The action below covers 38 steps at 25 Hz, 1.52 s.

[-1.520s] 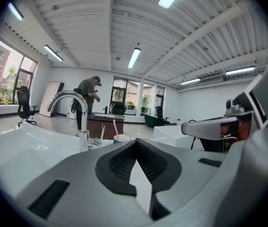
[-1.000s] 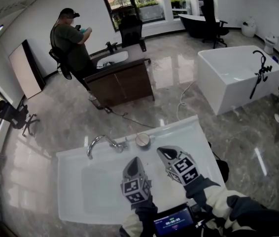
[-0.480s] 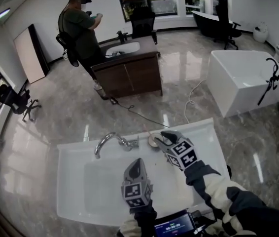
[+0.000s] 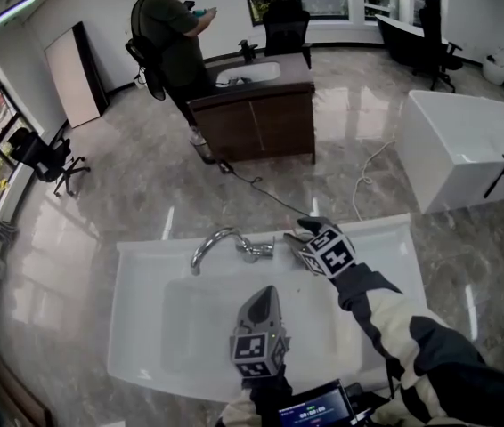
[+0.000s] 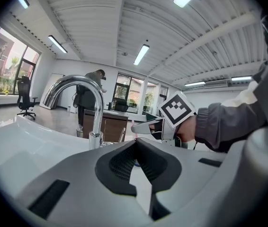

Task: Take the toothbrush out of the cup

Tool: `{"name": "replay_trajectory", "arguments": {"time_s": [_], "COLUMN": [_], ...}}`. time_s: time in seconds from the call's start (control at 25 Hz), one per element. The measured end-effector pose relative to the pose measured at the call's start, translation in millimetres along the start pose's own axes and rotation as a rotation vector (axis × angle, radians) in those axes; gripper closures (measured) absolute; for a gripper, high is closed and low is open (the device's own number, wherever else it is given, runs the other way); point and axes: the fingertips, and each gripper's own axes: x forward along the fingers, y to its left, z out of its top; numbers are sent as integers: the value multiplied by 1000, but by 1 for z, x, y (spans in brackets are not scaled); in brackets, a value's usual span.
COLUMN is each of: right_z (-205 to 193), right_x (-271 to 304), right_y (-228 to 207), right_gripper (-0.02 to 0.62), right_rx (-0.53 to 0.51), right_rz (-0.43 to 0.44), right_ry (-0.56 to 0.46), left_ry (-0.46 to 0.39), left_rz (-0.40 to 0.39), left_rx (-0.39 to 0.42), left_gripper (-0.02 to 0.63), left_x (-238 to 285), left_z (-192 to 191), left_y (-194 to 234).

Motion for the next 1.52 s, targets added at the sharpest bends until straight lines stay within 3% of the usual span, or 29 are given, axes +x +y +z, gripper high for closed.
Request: {"name": "replay_trajectory", "arguments": {"time_s": [0.4, 0.44, 0.48, 0.52, 0.8, 1.2, 1.52], "right_z": [-6, -7, -6, -5, 13, 73, 44], "right_x": [17, 18, 17, 17, 3, -89, -166], "right_y": [4, 4, 4, 4, 5, -1, -27], "right_gripper": [414, 447, 550, 581, 583, 581, 581], "right_rx": [-87, -106, -120, -129, -102, -9, 43], "right_rz": [8, -4, -14, -20, -6, -31, -140], "right_ry": [71, 79, 80, 75, 8, -248, -272], "left_ry": [-5, -4, -3, -1, 7, -26, -37], "left_rz": [3, 6, 9, 12, 12, -10, -125], "left_rx": [-19, -20, -22, -25, -24, -1, 13], "left_gripper": [601, 601, 601, 601, 601, 601, 601], "left_x": [-6, -7, -8, -9, -7, 15, 35], "left_z": [1, 0, -1, -2, -2, 8, 13], "left_y": [8, 9, 11, 13, 14, 8, -41]}}
